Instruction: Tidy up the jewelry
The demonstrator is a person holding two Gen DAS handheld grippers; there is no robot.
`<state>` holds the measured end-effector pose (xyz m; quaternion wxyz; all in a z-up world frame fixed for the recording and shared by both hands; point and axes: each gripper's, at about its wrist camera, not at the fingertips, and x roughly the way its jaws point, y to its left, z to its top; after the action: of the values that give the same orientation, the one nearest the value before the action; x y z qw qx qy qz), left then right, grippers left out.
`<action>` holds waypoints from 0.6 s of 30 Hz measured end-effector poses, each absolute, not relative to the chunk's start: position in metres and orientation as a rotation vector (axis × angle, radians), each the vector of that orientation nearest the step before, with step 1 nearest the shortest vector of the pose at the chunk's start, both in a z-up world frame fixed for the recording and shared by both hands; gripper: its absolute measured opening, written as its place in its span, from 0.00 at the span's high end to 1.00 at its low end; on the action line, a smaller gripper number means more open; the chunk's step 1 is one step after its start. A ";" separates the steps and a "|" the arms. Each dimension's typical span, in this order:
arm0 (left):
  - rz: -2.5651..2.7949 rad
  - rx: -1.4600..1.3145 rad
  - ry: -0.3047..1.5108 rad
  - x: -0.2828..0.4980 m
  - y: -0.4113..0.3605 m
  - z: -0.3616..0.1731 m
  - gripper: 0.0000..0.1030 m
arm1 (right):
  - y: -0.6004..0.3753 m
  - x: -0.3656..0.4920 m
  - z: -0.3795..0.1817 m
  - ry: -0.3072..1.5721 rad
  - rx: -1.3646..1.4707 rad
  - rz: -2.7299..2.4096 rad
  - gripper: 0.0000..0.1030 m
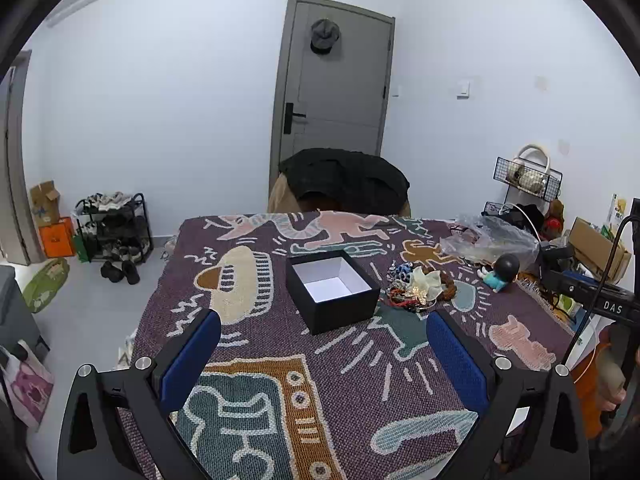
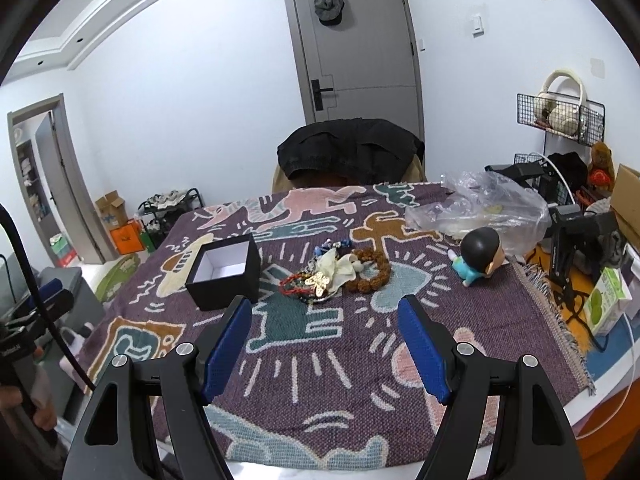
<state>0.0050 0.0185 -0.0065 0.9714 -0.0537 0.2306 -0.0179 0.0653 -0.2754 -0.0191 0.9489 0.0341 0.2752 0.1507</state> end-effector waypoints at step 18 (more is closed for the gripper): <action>-0.083 -0.096 0.551 0.070 0.001 -0.022 0.00 | -0.276 0.126 -0.052 0.662 0.217 0.281 0.27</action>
<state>0.0704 0.0009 -0.0224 0.9602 -0.0474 0.2721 -0.0407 0.1258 -0.2758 -0.0521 0.9303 0.1061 0.3233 0.1371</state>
